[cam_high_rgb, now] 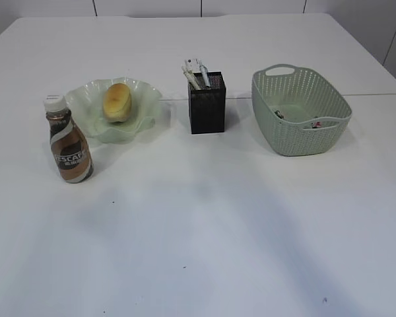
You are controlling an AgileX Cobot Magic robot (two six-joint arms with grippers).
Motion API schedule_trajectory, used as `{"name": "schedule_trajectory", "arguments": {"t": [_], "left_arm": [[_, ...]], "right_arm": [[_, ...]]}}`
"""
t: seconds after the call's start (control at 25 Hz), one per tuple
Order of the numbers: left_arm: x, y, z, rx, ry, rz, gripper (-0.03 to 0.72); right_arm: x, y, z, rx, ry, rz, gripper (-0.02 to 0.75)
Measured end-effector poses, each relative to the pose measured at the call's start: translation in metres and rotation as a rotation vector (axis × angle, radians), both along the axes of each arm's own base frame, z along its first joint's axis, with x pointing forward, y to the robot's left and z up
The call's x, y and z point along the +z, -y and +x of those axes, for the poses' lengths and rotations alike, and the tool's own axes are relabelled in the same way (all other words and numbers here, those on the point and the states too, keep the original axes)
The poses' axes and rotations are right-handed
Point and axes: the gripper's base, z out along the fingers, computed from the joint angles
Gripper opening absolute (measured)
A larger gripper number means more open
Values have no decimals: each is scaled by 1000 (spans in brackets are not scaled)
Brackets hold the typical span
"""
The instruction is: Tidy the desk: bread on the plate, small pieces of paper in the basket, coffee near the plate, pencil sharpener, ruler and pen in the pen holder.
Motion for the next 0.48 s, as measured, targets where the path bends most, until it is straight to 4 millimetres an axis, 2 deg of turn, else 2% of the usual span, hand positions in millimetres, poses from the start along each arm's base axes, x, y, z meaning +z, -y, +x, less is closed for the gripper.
{"name": "schedule_trajectory", "arguments": {"t": [0.04,0.08,0.12,0.24,0.28,0.32,0.4,0.48], "left_arm": [[4,-2,-6,1,20,-6,482],[8,-3,-13,1,46,-11,482],[12,-5,-21,2,76,-18,482],[21,-13,-50,3,171,-42,480],[22,-16,-61,4,196,-49,478],[23,-18,-72,6,216,-57,477],[22,-23,-90,10,238,-65,476],[19,-28,-106,15,238,-64,475]], "right_arm": [[6,2,-7,1,18,8,358],[6,6,-19,-14,-48,3,358],[8,7,-23,-16,-57,5,358],[22,14,-48,-18,-46,23,356],[22,14,-48,-18,-46,23,356],[33,18,-67,-10,-9,39,355],[40,24,-87,-1,25,47,355],[42,25,-93,0,33,51,355]]}}
